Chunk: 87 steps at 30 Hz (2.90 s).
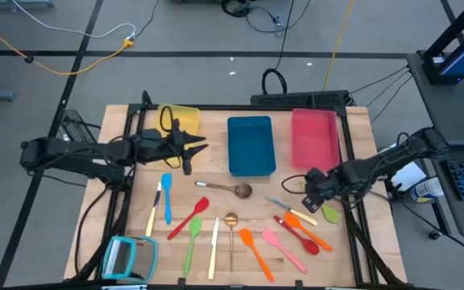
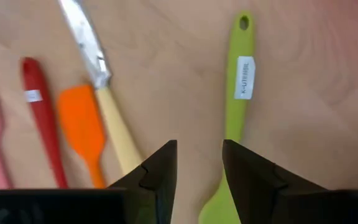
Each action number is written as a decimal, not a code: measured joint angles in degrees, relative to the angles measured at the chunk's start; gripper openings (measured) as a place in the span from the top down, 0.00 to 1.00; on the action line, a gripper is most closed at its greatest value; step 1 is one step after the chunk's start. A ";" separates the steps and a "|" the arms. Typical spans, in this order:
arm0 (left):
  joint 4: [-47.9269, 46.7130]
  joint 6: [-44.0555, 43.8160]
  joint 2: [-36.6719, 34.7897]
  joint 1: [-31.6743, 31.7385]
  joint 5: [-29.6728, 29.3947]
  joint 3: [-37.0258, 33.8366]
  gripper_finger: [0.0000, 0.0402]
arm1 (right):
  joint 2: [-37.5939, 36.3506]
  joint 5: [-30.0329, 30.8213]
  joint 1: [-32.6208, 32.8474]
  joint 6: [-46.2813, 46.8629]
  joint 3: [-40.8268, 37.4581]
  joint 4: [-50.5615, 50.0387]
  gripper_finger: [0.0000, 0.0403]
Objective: Pick & Place Kitchen Items
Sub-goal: Put the green serving spoon into the red bin
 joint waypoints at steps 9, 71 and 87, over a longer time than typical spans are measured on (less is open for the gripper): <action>5.63 0.69 1.33 0.20 -0.02 0.02 0.72 | 4.12 -1.42 0.04 2.99 -5.61 3.67 0.69; 6.56 4.60 1.31 0.31 0.04 -0.04 0.72 | -22.11 15.38 -26.43 -43.33 -7.35 37.33 0.92; 6.20 6.82 1.31 0.31 0.04 -0.04 0.72 | -20.32 18.25 -52.80 -44.15 -8.29 17.85 0.91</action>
